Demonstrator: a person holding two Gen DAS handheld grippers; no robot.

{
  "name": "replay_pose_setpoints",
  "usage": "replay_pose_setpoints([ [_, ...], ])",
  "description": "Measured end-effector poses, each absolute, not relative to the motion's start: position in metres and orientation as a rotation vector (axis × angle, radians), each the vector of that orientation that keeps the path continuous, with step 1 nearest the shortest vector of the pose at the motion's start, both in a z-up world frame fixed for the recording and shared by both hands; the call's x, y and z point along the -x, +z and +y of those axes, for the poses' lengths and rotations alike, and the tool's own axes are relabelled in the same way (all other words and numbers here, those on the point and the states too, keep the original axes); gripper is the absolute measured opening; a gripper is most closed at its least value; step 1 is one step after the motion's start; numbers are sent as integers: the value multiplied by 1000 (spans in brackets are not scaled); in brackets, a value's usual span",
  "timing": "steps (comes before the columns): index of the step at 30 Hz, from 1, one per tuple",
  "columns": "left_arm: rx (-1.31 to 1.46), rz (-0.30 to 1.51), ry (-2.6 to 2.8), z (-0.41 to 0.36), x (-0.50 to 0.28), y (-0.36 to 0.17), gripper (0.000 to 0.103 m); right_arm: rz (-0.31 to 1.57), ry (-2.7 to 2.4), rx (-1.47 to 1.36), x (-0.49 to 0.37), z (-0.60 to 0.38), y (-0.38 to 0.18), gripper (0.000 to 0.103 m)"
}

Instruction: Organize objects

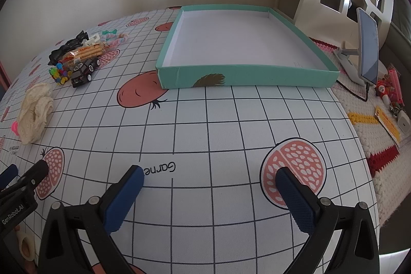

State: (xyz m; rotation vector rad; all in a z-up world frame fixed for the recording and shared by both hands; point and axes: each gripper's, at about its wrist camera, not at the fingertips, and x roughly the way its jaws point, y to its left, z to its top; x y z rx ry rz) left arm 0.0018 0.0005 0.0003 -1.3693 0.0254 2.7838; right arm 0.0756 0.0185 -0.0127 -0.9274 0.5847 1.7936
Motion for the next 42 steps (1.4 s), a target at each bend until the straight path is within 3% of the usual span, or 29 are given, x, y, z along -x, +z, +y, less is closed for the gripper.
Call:
replay_pose_setpoints([
  [9, 1387, 5, 2735, 1, -2, 9, 103, 522, 1843, 883, -64, 16, 25, 103],
  [17, 1316, 29, 2763, -6, 17, 80, 103, 454, 1984, 823, -25, 19, 109, 103],
  [24, 1392, -35, 2771, -37, 64, 131, 103, 540, 2068, 850, 22, 34, 147, 103],
  [30, 1475, -52, 2777, -61, 101, 135, 103, 632, 2090, 966, 70, 45, 128, 103],
  [42, 1696, -100, 2682, -89, 154, 80, 103, 706, 2096, 1200, 136, 41, 55, 98],
])
